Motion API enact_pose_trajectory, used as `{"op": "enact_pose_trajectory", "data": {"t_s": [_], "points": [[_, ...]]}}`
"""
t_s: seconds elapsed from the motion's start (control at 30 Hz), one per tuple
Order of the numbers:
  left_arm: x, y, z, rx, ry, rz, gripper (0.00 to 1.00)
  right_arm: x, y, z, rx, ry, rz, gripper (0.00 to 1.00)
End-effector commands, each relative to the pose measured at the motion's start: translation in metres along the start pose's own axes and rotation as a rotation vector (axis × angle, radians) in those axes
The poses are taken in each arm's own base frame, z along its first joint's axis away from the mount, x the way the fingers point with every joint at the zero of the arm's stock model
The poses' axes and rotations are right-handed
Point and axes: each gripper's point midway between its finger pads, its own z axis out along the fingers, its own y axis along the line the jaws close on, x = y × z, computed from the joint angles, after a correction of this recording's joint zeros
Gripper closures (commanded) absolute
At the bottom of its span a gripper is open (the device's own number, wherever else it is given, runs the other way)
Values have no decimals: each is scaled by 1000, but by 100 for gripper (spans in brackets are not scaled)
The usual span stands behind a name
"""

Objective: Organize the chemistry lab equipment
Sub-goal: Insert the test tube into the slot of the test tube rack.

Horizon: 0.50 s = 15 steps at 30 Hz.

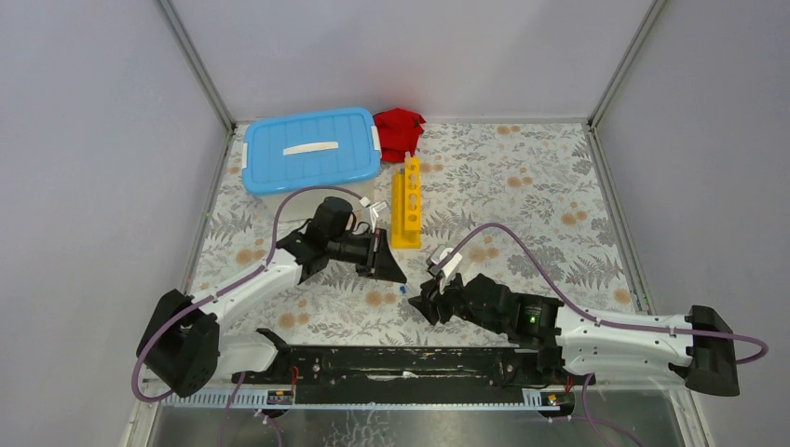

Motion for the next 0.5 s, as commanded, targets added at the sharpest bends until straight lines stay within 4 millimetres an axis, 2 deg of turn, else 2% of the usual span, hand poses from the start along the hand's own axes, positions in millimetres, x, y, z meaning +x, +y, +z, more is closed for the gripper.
{"op": "enact_pose_trajectory", "data": {"t_s": [0.0, 0.27, 0.47], "points": [[-20, -3, -7, -60, -73, 66, 86, -22, 5, -5, -15, -73, 16, 45], [-50, -4, -28, -239, -201, 134, 91, -27, -13, -16, 75, -87, 39, 41], [-64, -20, -35, -343, -264, 216, 93, -34, -40, -26, 234, -118, 83, 40]]}}
